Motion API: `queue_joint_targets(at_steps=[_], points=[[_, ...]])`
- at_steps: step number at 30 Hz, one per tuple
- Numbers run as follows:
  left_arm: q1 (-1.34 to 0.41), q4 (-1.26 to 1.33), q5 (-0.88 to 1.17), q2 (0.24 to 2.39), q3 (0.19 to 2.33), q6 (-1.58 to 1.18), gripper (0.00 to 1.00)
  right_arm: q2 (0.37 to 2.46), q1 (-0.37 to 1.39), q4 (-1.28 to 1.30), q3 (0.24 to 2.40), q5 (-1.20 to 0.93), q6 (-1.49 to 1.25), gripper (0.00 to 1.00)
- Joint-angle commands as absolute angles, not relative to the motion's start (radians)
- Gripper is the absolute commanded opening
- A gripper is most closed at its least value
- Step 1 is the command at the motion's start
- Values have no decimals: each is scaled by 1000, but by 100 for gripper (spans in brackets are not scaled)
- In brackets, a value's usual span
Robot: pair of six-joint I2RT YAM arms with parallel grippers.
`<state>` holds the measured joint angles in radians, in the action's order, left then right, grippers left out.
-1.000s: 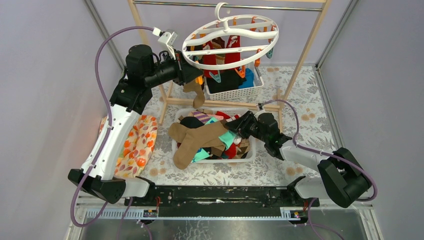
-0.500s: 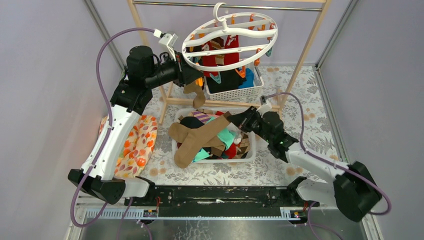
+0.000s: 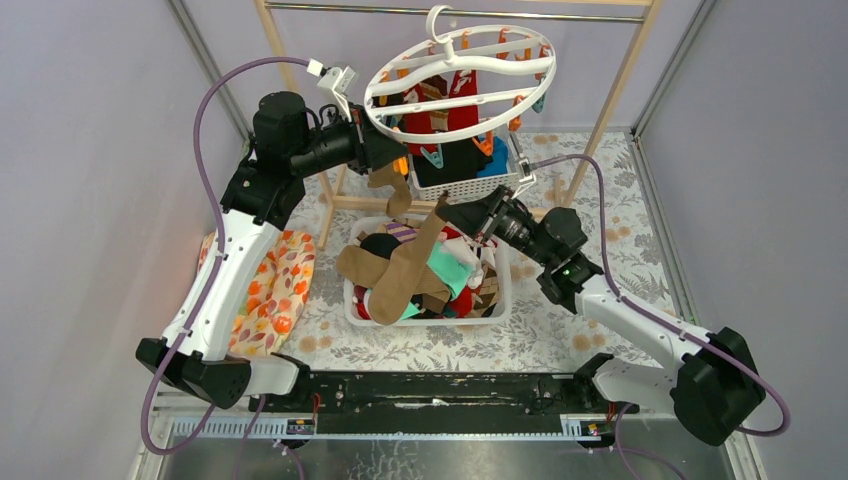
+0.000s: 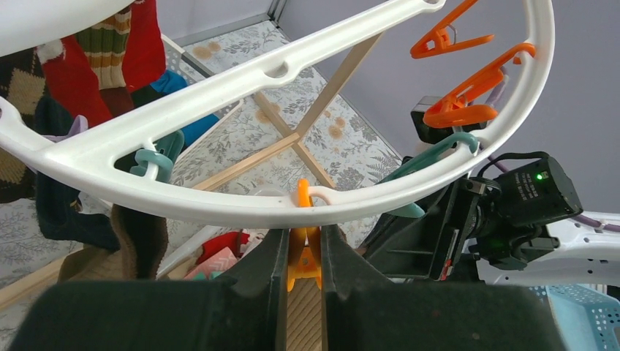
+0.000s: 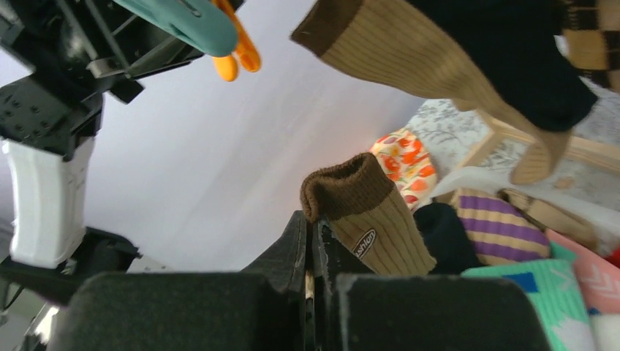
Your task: Clip the socks to the hanger
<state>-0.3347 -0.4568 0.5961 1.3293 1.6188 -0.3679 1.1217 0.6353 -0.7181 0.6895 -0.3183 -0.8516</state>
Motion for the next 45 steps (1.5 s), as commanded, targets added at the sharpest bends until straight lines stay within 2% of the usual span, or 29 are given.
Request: queue_joint_targets(at_steps=[1,7,20,32,35,39,42,45], points=[[-331,-440,640,1324,1621,-399,0,1165,641,-900,776,-501,-895,0],[-330,-416,689,1319,1620,-426,0,1267,641,-1130,832,-705,-1063,0],[-314,-379,757,1318,1627,-481,0,1522,640,-1590,929,-842,-1387,0],[-304,-374,803,1316,1631,-501,0,1625,622,-1659,999,-808,-1434,0],[-304,-389,779,1313,1635,-483,0,1590,623,-1575,953,-766,-1364,0],[-305,-403,704,1304,1626,-459,0,1442,628,-1303,819,-625,-1171,0],[-305,-405,628,1297,1619,-459,0,1255,690,-902,744,-369,-900,0],[-308,-404,582,1295,1616,-469,0,1126,824,-587,758,-52,-657,0]])
